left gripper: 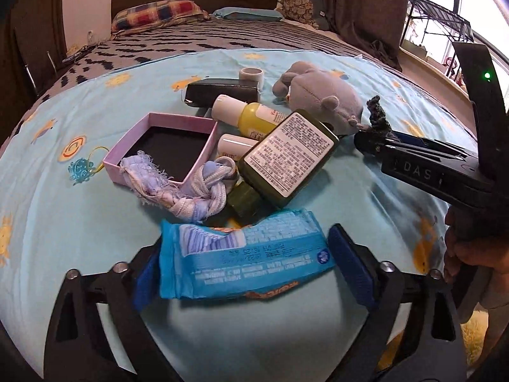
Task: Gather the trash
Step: 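Grasp the blue wipe packet with left tool while right tool grasps the grey scrunchie, then lower both tools to the bin and open them to drop packet and scrunchie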
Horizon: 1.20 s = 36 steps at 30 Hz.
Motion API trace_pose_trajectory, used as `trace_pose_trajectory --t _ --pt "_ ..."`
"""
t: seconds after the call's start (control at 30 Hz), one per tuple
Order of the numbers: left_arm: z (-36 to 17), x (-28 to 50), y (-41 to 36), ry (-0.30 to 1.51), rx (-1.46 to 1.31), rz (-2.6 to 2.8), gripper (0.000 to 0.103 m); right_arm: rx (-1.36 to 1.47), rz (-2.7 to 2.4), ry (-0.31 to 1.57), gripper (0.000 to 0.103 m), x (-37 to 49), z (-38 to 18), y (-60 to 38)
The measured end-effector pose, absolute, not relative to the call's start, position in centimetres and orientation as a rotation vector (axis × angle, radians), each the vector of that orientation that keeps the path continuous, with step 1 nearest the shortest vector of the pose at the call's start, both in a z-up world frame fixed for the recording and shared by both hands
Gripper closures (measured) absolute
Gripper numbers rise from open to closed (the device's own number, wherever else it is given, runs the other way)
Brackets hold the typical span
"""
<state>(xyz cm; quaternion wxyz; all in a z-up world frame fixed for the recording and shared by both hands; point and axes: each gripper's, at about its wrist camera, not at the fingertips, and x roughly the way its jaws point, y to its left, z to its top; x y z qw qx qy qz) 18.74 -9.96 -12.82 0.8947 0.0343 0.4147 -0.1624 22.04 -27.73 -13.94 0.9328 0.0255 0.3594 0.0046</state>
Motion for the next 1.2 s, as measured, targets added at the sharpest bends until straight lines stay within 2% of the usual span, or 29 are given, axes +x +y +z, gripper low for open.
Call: trace_pose_trajectory --t 0.07,0.17,0.7,1.0,1.1,1.2 --pt "-12.8 18.5 -9.8 0.86 0.071 -0.339 0.02 0.064 0.008 0.734 0.071 22.0 -13.9 -28.0" --pt "-12.7 18.1 -9.6 0.861 0.069 -0.338 0.022 0.093 0.019 0.732 0.077 21.5 -13.8 -28.6" --pt "-12.2 12.5 -7.6 0.844 0.035 -0.34 0.032 0.092 0.103 0.677 0.078 14.0 -11.6 -26.2" --pt "-13.5 9.8 -7.4 0.812 0.086 -0.317 0.038 0.115 0.136 0.683 0.078 10.1 -12.6 -24.6" --pt "-13.4 9.1 -7.5 0.812 0.093 -0.317 0.041 0.109 0.141 0.691 0.078 9.0 -13.1 -24.2" --pt "-13.5 8.2 -7.4 0.811 0.103 -0.324 0.049 0.113 0.142 0.698 0.078 8.1 -13.7 -24.1"
